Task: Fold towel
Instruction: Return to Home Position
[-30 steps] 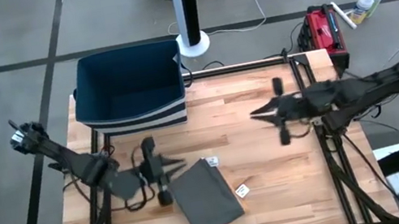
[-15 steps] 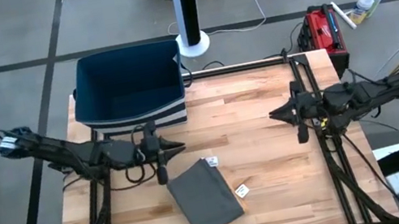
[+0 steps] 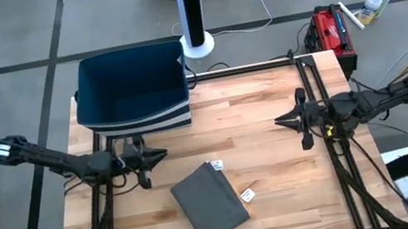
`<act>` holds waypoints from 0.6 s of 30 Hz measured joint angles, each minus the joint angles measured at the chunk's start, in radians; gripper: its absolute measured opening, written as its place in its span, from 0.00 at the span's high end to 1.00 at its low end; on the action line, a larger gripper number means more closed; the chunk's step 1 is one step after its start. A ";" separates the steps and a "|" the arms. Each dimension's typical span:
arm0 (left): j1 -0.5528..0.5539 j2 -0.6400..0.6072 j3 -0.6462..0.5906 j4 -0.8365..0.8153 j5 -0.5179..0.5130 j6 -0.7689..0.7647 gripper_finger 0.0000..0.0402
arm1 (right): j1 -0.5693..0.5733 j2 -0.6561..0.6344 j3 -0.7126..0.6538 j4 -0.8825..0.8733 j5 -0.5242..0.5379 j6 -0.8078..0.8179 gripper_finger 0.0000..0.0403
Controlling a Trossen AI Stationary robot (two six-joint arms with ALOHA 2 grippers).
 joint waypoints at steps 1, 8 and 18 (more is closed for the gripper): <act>0.001 -0.017 -0.027 0.023 0.000 -0.002 0.91 | 0.000 -0.009 -0.008 0.006 0.001 -0.017 0.91; 0.001 -0.106 -0.095 -0.045 -0.015 0.003 0.91 | 0.000 -0.095 -0.116 0.062 0.027 -0.034 0.91; 0.002 -0.451 -0.094 -0.419 -0.019 0.007 0.91 | 0.000 -0.375 -0.324 0.139 0.059 -0.013 0.91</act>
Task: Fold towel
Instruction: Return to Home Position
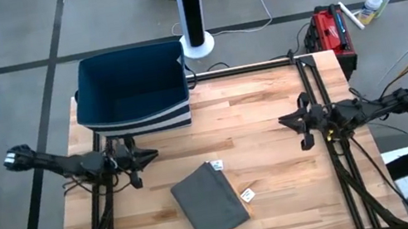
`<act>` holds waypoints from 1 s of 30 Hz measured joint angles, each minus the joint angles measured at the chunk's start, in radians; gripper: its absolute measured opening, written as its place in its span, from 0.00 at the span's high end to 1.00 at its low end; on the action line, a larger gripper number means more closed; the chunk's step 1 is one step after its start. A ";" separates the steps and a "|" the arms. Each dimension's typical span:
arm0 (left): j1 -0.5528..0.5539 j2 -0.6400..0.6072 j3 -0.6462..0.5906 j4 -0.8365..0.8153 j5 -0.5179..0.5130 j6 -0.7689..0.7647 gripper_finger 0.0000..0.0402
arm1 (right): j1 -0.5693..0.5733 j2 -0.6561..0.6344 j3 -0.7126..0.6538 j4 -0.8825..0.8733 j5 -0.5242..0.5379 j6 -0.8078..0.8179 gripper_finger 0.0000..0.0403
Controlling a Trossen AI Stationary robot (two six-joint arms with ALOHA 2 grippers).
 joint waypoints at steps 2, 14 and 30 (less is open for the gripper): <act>0.000 -0.093 0.000 -0.069 0.001 0.000 0.91 | 0.000 0.005 -0.016 0.016 0.031 0.001 0.91; 0.040 -0.237 -0.003 -0.164 0.159 0.030 0.91 | 0.001 0.040 -0.067 0.076 0.044 0.060 0.91; 0.213 -0.237 -0.003 -0.206 0.343 0.091 0.91 | 0.000 0.075 -0.069 0.074 0.044 0.062 0.91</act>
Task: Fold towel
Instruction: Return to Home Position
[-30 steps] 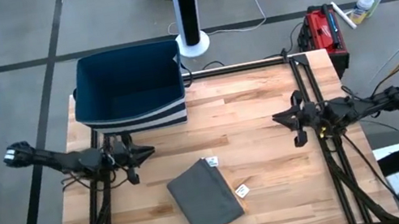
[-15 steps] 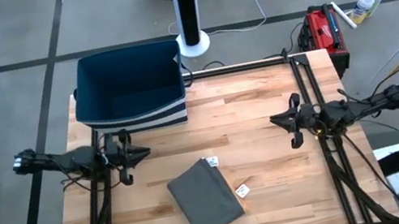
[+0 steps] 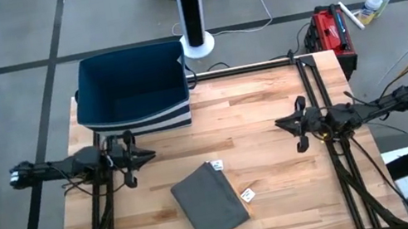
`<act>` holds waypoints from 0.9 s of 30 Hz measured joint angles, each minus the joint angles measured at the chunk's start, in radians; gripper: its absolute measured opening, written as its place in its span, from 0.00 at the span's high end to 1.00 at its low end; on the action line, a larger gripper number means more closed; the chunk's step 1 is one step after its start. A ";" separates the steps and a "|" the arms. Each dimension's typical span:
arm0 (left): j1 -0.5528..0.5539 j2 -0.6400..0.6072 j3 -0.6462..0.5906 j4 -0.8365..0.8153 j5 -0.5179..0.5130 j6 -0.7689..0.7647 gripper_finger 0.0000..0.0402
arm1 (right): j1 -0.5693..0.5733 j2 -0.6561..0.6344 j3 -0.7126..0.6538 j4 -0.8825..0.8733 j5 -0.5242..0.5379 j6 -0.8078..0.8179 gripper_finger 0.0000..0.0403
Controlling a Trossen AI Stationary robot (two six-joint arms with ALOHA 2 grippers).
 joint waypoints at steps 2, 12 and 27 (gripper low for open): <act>-0.001 0.011 0.000 -0.001 0.004 0.008 0.91 | 0.000 0.002 0.000 0.000 0.000 -0.013 0.91; -0.002 0.116 0.000 -0.002 0.003 0.005 0.91 | 0.000 0.010 -0.001 0.000 0.000 -0.084 0.91; -0.002 0.289 -0.001 -0.002 0.002 0.003 0.91 | 0.000 0.009 -0.002 0.000 0.000 -0.071 0.91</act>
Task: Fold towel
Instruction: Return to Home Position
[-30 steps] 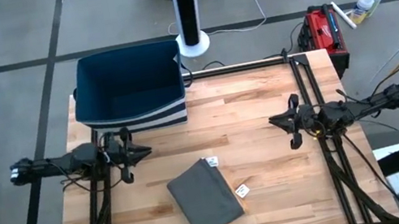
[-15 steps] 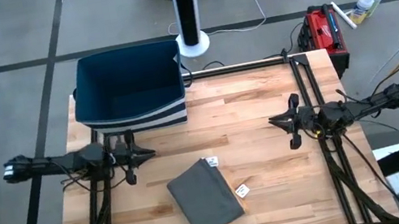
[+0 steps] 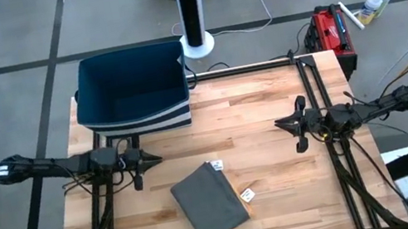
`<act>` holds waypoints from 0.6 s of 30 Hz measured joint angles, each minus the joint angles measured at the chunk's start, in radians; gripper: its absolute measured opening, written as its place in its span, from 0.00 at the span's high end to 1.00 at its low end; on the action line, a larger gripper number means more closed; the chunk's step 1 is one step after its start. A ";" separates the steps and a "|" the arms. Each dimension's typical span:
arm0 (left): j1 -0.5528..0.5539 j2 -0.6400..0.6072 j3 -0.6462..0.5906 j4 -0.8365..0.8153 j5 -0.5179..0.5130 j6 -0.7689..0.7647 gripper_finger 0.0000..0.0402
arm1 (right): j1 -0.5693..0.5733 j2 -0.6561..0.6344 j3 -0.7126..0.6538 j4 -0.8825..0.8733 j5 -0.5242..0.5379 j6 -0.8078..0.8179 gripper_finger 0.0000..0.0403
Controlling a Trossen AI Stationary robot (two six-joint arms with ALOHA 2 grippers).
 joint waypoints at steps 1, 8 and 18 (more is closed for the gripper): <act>0.000 0.011 0.000 0.000 0.000 0.000 0.91 | 0.000 0.000 0.000 0.000 0.000 0.000 0.91; 0.000 0.073 0.000 0.002 -0.003 0.000 0.91 | 0.000 0.000 0.000 0.000 0.000 0.000 0.91; 0.000 0.131 0.000 0.005 -0.003 0.000 0.91 | 0.000 0.000 0.000 0.000 0.000 0.000 0.91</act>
